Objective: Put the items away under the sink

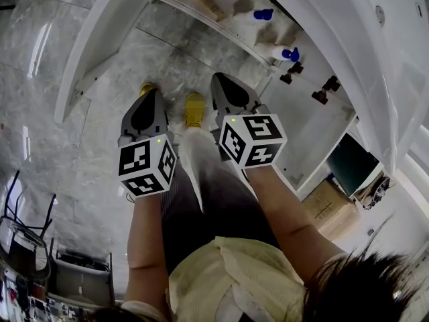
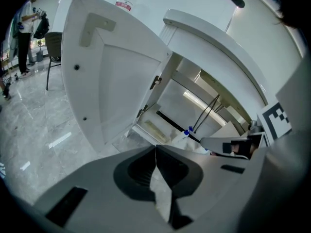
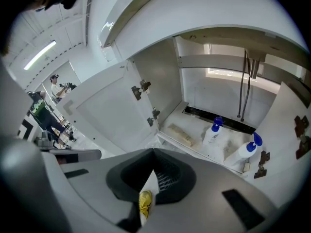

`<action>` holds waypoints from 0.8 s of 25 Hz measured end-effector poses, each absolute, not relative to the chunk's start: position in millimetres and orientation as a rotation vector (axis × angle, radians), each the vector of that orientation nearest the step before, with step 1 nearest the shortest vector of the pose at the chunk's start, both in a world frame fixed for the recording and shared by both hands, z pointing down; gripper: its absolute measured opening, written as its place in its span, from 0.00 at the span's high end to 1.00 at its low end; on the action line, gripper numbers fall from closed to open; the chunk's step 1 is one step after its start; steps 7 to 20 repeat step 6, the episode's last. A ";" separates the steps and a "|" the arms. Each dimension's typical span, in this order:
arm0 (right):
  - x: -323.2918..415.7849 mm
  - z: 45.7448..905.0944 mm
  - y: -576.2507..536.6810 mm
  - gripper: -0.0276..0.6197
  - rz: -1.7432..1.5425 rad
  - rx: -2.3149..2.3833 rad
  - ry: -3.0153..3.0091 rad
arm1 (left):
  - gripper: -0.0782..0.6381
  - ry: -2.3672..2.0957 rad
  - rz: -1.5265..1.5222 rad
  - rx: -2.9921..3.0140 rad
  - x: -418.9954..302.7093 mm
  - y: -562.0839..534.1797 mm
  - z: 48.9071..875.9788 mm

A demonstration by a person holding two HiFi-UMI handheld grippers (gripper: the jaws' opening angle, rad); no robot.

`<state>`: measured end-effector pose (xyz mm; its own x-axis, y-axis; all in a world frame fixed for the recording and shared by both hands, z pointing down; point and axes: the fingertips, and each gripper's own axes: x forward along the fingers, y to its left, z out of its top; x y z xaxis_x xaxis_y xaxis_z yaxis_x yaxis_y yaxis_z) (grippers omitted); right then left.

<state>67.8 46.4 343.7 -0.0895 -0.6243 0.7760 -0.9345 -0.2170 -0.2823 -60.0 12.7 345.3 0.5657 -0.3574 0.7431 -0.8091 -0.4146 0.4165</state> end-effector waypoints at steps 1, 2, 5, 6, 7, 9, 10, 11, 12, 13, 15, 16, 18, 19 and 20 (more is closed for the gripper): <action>67.6 344.1 45.9 0.92 1.214 1.838 -1.694 | 0.83 -0.938 0.717 2.004 -60.3 11.5 345.3; 67.3 344.4 45.5 0.92 1.213 1.838 -1.695 | 0.83 -0.941 0.709 2.003 -60.5 10.3 344.9; 67.1 345.7 43.5 0.92 1.220 1.845 -1.696 | 0.83 -0.950 0.670 1.998 -59.2 5.8 342.5; 67.3 346.0 42.6 0.92 1.224 1.848 -1.696 | 0.83 -0.953 0.656 1.996 -58.3 4.1 341.6; 67.3 346.0 42.6 0.92 1.224 1.848 -1.696 | 0.83 -0.953 0.656 1.996 -58.3 4.1 341.6; 67.3 346.0 42.6 0.92 1.224 1.848 -1.696 | 0.83 -0.953 0.656 1.996 -58.3 4.1 341.6; 67.3 346.0 42.6 0.92 1.224 1.848 -1.696 | 0.83 -0.953 0.656 1.996 -58.3 4.1 341.6; 67.3 346.0 42.6 0.92 1.224 1.848 -1.696 | 0.83 -0.953 0.656 1.996 -58.3 4.1 341.6; 67.3 346.0 42.6 0.92 1.224 1.848 -1.696 | 0.83 -0.953 0.656 1.996 -58.3 4.1 341.6; 67.3 346.0 42.6 0.92 1.224 1.848 -1.696 | 0.83 -0.953 0.656 1.996 -58.3 4.1 341.6; 67.3 346.0 42.6 0.92 1.224 1.848 -1.696 | 0.83 -0.953 0.656 1.996 -58.3 4.1 341.6; 67.3 346.0 42.6 0.92 1.224 1.848 -1.696 | 0.83 -0.953 0.656 1.996 -58.3 4.1 341.6; 67.3 346.0 42.6 0.92 1.224 1.848 -1.696 | 0.83 -0.953 0.656 1.996 -58.3 4.1 341.6; 67.3 346.0 42.6 0.92 1.224 1.848 -1.696 | 0.83 -0.953 0.656 1.996 -58.3 4.1 341.6; 67.3 346.0 42.6 0.92 1.224 1.848 -1.696 | 0.83 -0.953 0.656 1.996 -58.3 4.1 341.6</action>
